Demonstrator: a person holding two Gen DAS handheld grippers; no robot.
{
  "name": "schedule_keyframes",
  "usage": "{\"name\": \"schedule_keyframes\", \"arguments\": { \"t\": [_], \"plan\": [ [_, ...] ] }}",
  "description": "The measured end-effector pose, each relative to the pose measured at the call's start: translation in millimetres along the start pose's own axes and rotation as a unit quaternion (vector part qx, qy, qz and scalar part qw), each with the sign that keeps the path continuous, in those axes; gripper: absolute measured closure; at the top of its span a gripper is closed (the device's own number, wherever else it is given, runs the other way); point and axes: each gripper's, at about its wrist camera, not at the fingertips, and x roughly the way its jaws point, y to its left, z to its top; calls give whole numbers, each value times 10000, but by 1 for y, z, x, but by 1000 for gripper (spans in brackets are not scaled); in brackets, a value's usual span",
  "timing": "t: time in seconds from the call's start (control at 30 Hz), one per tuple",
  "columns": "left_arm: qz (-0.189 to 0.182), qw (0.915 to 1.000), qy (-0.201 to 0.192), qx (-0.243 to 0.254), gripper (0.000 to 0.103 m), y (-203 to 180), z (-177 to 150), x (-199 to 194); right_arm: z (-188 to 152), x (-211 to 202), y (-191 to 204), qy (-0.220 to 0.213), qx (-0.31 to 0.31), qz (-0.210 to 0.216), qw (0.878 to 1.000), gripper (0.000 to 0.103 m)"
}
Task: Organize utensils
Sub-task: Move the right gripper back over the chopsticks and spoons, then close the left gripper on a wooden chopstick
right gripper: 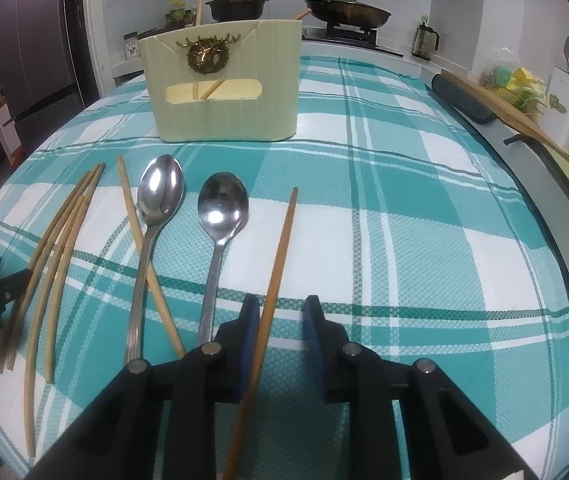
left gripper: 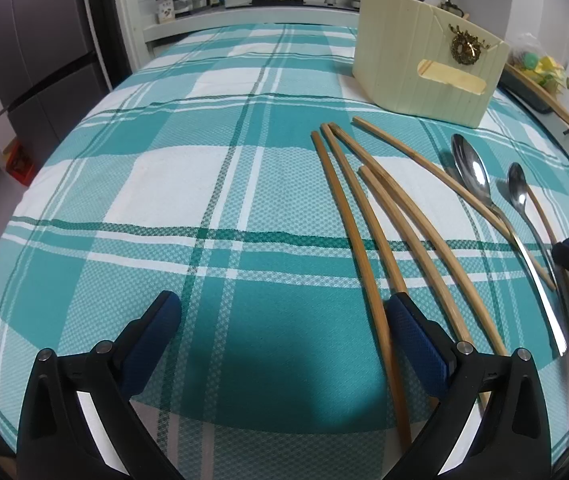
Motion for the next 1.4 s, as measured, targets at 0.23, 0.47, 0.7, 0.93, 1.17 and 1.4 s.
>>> {"name": "schedule_keyframes", "arguments": {
  "t": [0.23, 0.47, 0.7, 0.93, 1.17, 1.4],
  "plan": [
    [2, 10000, 1, -1, 0, 0, 0, 0, 0, 0, 3, 5, -85, -92, 9999, 79],
    [-50, 10000, 47, 43, 0, 0, 1, 0, 0, 0, 4, 9, -133, -131, 9998, 79],
    [-242, 9986, 218, 425, 0, 9, 14, 8, 4, 2, -1, 189, -235, 28, 9995, 81],
    [-342, 9957, 604, 618, 0, 15, 41, 25, 18, 9, -10, 624, -362, 367, 9967, 81],
    [-398, 9943, 775, 619, 12, 15, 82, 50, 49, 32, -10, 890, -533, 438, 9936, 81],
    [-431, 9934, 843, 655, 70, 7, 109, 60, 89, 64, -6, 1010, -452, 448, 9929, 91]
  ]
}}
